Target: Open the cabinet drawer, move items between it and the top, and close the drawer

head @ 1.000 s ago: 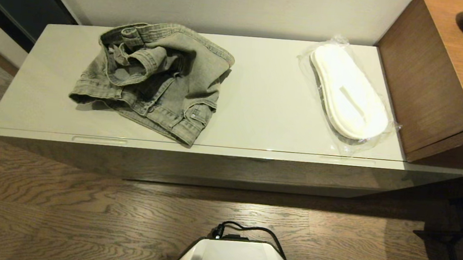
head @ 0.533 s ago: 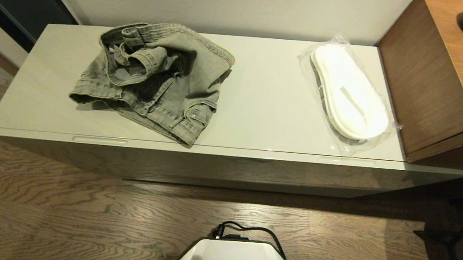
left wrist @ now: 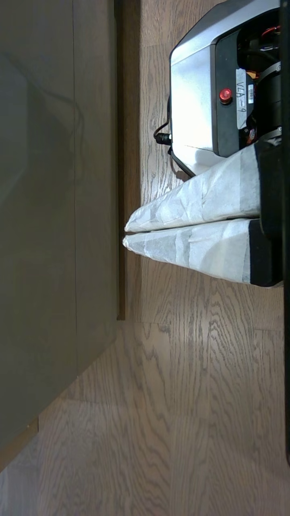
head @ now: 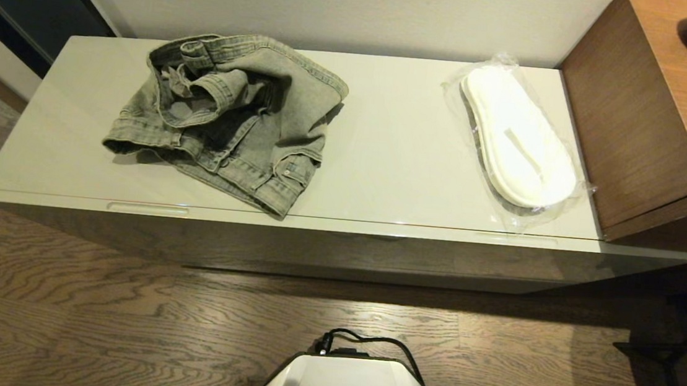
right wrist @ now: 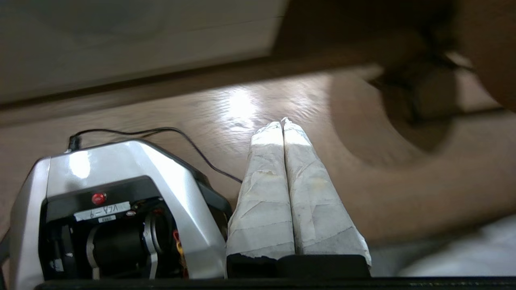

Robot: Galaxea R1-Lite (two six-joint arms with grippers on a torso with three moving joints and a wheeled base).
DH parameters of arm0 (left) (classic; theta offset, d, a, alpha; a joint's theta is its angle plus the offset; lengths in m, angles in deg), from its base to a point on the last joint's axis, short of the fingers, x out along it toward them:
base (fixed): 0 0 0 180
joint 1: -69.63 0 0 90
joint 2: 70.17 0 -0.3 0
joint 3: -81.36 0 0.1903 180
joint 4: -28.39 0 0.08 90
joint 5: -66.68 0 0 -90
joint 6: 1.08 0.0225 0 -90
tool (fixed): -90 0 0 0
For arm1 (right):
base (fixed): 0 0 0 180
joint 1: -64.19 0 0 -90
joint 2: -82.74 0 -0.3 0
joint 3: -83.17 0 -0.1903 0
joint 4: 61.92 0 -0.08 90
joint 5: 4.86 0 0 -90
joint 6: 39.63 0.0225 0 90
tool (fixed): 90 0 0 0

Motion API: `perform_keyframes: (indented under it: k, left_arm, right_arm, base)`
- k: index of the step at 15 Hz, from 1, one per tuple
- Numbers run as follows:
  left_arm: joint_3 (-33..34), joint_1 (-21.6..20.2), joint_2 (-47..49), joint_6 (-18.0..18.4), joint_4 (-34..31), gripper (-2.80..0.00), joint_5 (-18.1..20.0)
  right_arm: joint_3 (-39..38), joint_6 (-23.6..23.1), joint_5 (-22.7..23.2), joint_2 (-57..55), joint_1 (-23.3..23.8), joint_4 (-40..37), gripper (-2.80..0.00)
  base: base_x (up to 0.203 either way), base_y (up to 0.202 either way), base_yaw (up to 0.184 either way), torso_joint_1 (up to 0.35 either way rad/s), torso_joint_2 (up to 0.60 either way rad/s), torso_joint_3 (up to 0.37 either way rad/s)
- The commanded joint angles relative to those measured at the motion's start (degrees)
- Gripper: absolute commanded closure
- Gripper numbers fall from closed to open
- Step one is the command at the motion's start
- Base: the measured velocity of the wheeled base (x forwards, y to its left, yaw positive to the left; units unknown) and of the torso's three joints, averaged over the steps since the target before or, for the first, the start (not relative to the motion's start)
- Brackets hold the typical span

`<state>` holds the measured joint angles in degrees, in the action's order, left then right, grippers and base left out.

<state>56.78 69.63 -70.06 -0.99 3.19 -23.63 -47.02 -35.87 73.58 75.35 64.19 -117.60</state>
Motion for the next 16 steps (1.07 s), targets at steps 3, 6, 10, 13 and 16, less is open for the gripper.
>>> perform_keyframes:
  k: [3,6,10,13,16]
  left_arm:
    - [0.0,0.0,0.1,0.0,0.0,0.0,0.0]
    - [0.0,0.0,0.1,0.0,0.0,0.0,0.0]
    - [0.0,0.0,0.1,0.0,0.0,0.0,0.0]
    - [0.0,0.0,0.1,0.0,0.0,0.0,0.0]
    - [0.0,0.0,0.1,0.0,0.0,0.0,0.0]
  right_arm:
    - [-25.6,-4.9,6.4,6.3,0.0,33.9,0.0]
    - [-26.5,-8.1,10.6,7.4,0.0,36.6,0.0]
    - [-26.5,-5.8,11.9,7.4,0.1,32.4,0.0]
    - [-26.5,-5.8,11.9,7.4,0.1,32.4,0.0]
    - [-26.5,-5.8,11.9,7.4,0.1,32.4,0.0]
  base:
    - [0.0,0.0,0.0,0.0,0.0,0.0]
    - [0.0,0.0,0.0,0.0,0.0,0.0]
    - [0.0,0.0,0.0,0.0,0.0,0.0]
    - [0.0,0.0,0.0,0.0,0.0,0.0]
    - [0.0,0.0,0.0,0.0,0.0,0.0]
